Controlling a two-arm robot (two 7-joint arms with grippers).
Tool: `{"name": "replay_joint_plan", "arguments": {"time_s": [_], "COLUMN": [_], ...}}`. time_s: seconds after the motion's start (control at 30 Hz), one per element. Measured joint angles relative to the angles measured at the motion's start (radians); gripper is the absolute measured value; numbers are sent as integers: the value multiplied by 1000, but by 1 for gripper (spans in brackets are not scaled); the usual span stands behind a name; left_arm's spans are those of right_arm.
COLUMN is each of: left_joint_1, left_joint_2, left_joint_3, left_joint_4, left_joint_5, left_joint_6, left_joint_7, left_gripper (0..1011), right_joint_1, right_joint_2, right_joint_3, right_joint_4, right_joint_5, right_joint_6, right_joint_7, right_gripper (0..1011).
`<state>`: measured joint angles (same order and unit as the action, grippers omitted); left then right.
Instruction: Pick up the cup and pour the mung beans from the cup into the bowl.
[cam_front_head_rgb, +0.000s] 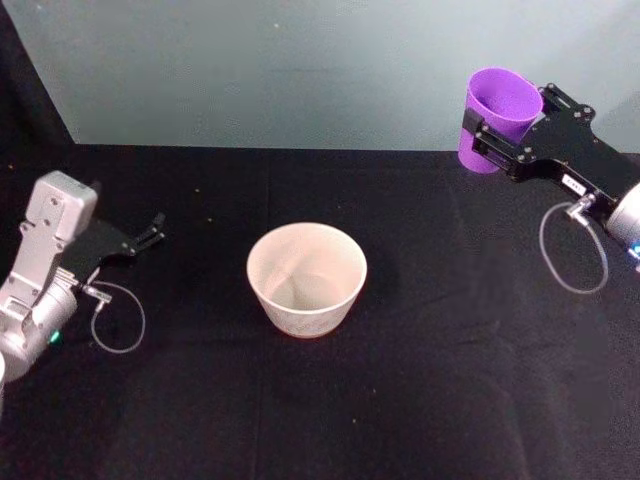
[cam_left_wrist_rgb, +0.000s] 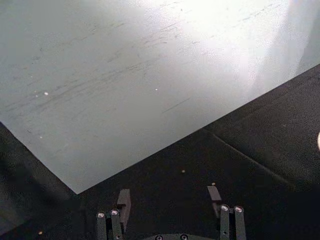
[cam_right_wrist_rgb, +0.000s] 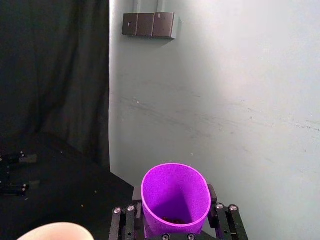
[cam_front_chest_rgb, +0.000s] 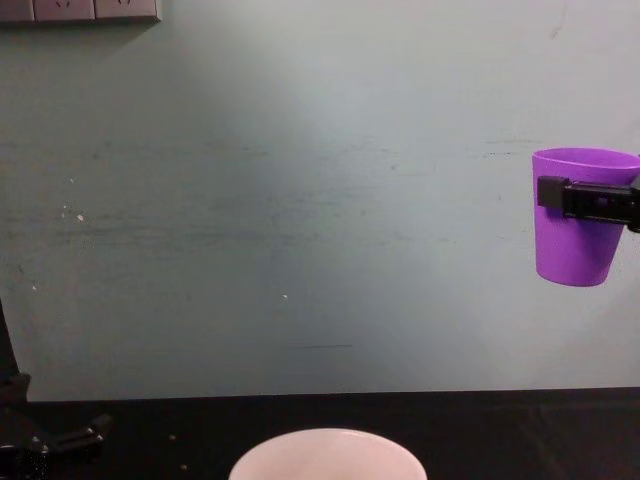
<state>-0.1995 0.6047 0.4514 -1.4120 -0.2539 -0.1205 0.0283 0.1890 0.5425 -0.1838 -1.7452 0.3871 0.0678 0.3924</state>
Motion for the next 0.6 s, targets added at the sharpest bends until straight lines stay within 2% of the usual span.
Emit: {"name": "replay_joint_plan", "arguments": {"time_s": [0.6], "left_joint_1": [0], "left_joint_2": [0], "left_joint_3": [0], "left_joint_4": [0], "left_joint_5": [0], "left_joint_6": [0], "left_joint_7": [0], "left_gripper": [1000], "right_joint_1": [0], "right_joint_2": [0], "right_joint_3": [0], "right_joint_4": [0], "right_joint_5": [0], "right_joint_6": [0], "right_joint_7": [0], "right_gripper": [729]}}
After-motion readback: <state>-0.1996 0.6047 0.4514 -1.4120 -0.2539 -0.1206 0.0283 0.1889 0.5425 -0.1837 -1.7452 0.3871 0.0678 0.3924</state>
